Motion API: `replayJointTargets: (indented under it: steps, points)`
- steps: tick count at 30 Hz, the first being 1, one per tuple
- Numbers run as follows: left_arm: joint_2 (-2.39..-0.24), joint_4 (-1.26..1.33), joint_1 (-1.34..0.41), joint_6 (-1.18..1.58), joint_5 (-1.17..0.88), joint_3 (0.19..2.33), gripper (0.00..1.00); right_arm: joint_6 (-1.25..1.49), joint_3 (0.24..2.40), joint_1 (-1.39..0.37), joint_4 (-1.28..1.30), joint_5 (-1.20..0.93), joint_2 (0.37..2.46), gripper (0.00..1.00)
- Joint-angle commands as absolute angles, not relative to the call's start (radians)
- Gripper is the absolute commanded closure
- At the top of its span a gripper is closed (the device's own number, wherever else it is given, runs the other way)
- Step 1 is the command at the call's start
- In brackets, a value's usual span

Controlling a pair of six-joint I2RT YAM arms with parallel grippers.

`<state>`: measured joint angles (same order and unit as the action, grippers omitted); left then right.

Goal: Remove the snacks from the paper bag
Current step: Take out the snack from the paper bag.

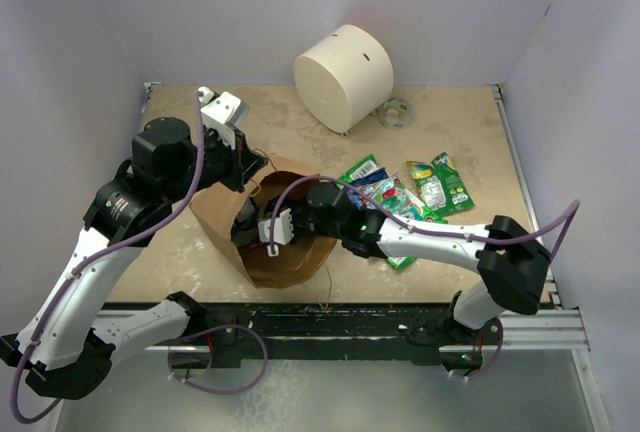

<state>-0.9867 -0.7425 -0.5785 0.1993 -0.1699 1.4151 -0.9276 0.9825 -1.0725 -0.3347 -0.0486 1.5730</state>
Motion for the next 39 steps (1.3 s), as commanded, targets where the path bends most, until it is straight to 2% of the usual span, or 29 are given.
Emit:
replayJointTargets:
  steps: [1, 5, 11, 16, 22, 26, 30, 34, 39]
  points:
    - [-0.988, -0.704, -0.579, 0.211, -0.15, 1.462, 1.0, -0.99, 0.964, -1.077, -0.132, -0.197, 1.489, 1.0]
    - [-0.989, -0.696, -0.58, 0.21, -0.15, 1.462, 1.0, -1.011, 0.974, -1.078, -0.053, -0.251, 1.479, 1.0]
    - [-0.995, -0.682, -0.58, 0.218, -0.164, 1.461, 1.0, -1.032, 0.996, -1.078, -0.048, -0.316, 1.518, 0.83]
    - [-1.001, -0.676, -0.579, 0.222, -0.179, 1.463, 1.0, -1.051, 1.029, -1.082, -0.109, -0.293, 1.583, 0.78]
    - [-1.009, -0.671, -0.58, 0.249, -0.209, 1.465, 1.0, -1.072, 1.044, -1.092, -0.196, -0.294, 1.621, 0.64]
    - [-1.006, -0.654, -0.58, 0.275, -0.215, 1.454, 1.0, -1.103, 1.06, -1.101, -0.191, -0.31, 1.642, 0.62]
    - [-1.0, -0.652, -0.58, 0.283, -0.203, 1.448, 1.0, -1.12, 1.075, -1.107, -0.18, -0.316, 1.653, 0.65]
    - [-0.997, -0.663, -0.58, 0.294, -0.164, 1.447, 1.0, -1.108, 1.109, -1.106, -0.107, -0.375, 1.649, 0.87]
    - [-1.005, -0.706, -0.58, 0.329, -0.054, 1.449, 1.0, -1.005, 1.089, -1.106, -0.108, -0.349, 1.57, 0.98]
